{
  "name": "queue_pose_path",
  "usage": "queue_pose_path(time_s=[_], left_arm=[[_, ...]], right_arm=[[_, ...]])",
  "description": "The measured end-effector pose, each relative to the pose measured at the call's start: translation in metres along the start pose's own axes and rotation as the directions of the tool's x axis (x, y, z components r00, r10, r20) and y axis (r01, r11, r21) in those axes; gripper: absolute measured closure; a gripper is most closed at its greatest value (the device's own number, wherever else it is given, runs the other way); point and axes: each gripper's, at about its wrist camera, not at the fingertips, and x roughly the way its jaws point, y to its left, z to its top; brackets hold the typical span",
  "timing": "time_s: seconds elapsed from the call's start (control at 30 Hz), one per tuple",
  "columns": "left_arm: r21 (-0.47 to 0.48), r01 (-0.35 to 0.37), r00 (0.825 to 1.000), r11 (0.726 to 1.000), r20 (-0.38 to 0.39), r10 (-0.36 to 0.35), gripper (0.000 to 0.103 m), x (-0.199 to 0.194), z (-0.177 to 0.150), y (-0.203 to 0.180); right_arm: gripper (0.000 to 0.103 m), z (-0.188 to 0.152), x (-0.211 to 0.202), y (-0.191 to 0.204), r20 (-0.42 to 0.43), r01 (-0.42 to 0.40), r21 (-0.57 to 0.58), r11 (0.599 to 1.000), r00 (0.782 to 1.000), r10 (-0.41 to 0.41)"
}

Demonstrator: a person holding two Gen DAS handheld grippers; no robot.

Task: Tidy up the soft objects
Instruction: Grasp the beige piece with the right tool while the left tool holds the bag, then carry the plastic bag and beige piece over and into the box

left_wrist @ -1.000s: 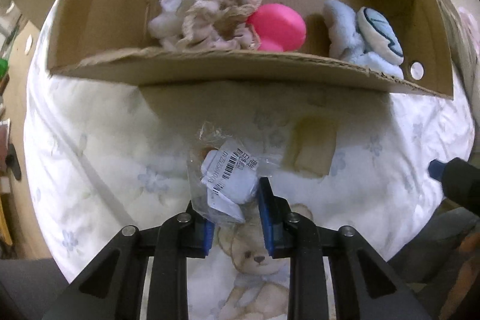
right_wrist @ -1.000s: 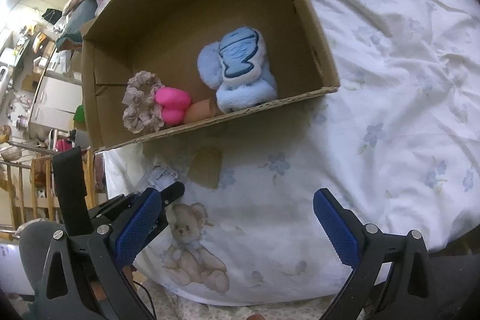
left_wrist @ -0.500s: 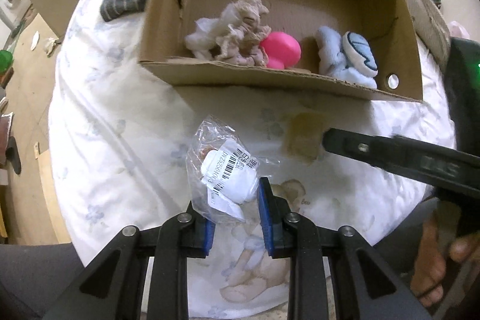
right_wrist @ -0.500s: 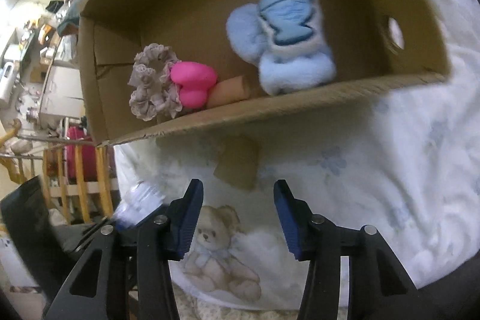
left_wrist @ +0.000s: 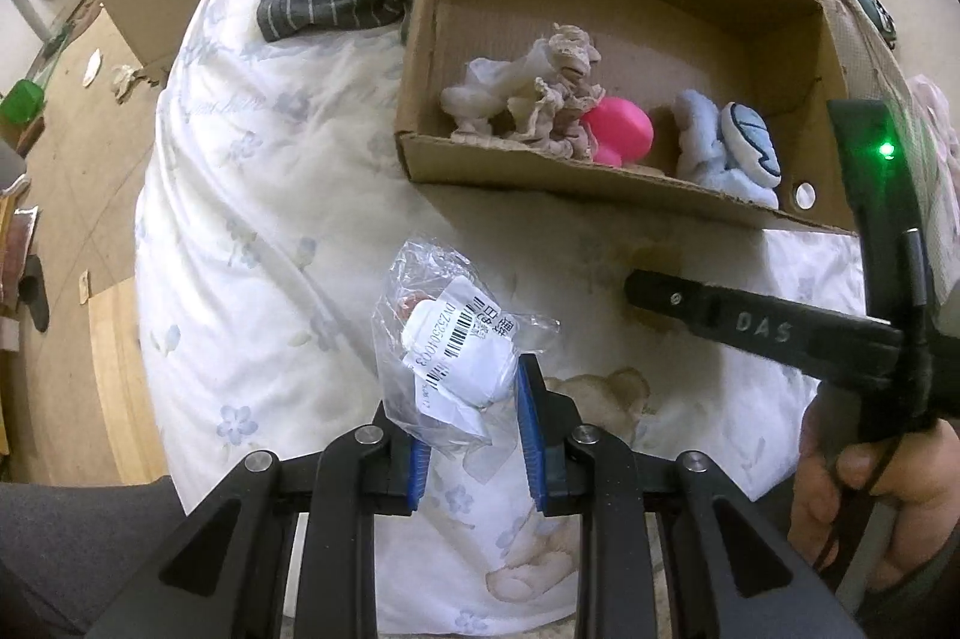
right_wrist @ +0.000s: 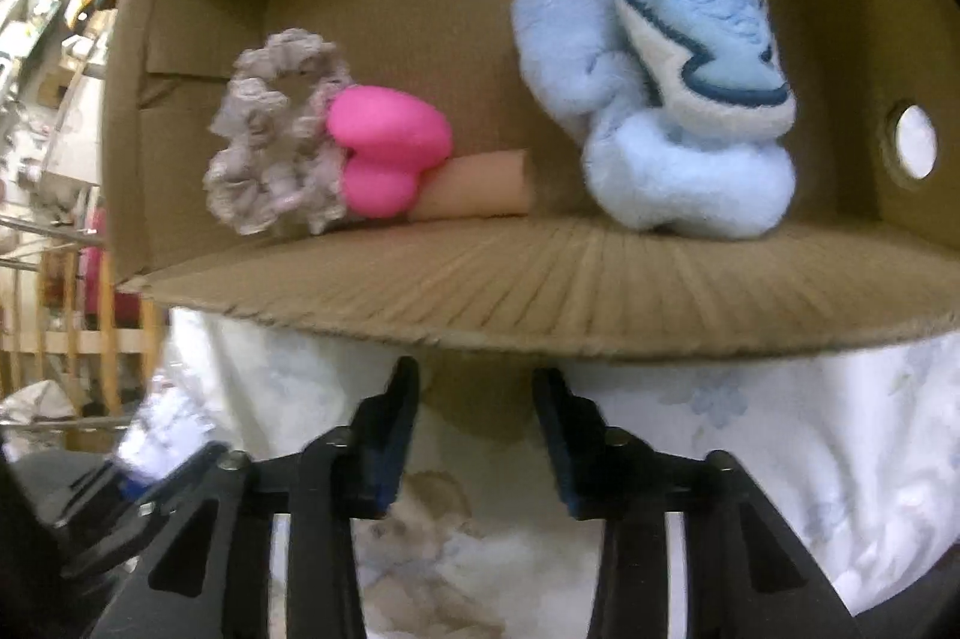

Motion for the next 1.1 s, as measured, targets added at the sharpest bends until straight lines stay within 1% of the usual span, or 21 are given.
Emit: queue_pose_path(time_s=[0.03,0.07,0.1,0.2,0.27,0.33,0.57,0.63,0.77,0.87,0.97,1.03,1.1], left_arm=[[0.004,-0.002,1.000,1.000,0.004,0.002,0.080,0.000,0.000,-0.001],[0.007,-0.004,1.000,1.000,0.006,0.004,0.080,0.000,0.001,-0.004],[0.011,-0.004,1.000,1.000,0.008,0.004,0.080,0.000,0.001,-0.005],[0.014,-0.013,1.000,1.000,0.014,0.012,0.080,0.001,0.002,-0.008],[0.005,-0.018,1.000,1.000,0.019,0.018,0.080,0.000,0.003,-0.006],[-0.005,-0.021,0.999,1.000,0.025,0.022,0.080,-0.001,0.004,-0.003],[-0.052,-0.047,0.997,0.998,0.053,0.050,0.080,-0.011,0.004,0.010],[-0.063,-0.048,0.996,0.997,0.073,0.052,0.080,-0.019,0.004,0.012],[-0.075,-0.054,0.990,0.996,0.126,0.063,0.080,-0.039,0.000,0.012],[-0.086,-0.032,0.986,0.996,0.159,0.045,0.080,-0.055,-0.001,0.010],[-0.088,-0.015,0.977,0.996,0.209,0.033,0.080,-0.075,0.003,0.005],[-0.088,0.005,0.972,0.996,0.233,0.015,0.080,-0.088,0.010,0.001],[-0.066,0.016,0.966,0.998,0.257,0.001,0.080,-0.102,0.018,-0.005]], right_arm=[[0.065,0.000,0.001,0.000,-0.006,0.003,-0.007,1.000,1.000,-0.003],[0.068,0.000,0.001,0.002,-0.006,0.018,-0.022,1.000,1.000,-0.019],[0.076,-0.001,0.001,0.004,-0.006,0.031,-0.035,0.999,0.999,-0.031],[0.094,-0.003,-0.001,0.007,0.004,0.042,-0.057,0.997,0.999,-0.042],[0.095,-0.004,-0.006,0.008,0.014,0.026,-0.053,0.998,1.000,-0.025],[0.095,-0.009,-0.010,0.018,0.022,0.016,-0.047,0.999,1.000,-0.015],[0.095,-0.026,-0.034,0.024,0.057,-0.006,-0.056,0.998,0.998,0.009],[0.095,-0.035,-0.043,0.026,0.072,-0.021,-0.064,0.998,0.997,0.026],[0.095,-0.043,-0.071,0.023,0.114,-0.074,-0.066,0.995,0.990,0.082],[0.095,-0.052,-0.105,0.010,0.167,-0.118,-0.055,0.992,0.978,0.125],[0.095,-0.053,-0.134,0.003,0.221,-0.160,-0.052,0.986,0.961,0.167],[0.095,-0.051,-0.155,-0.001,0.265,-0.186,-0.056,0.981,0.944,0.194],[0.095,-0.047,-0.173,-0.002,0.302,-0.205,-0.064,0.977,0.929,0.215]])
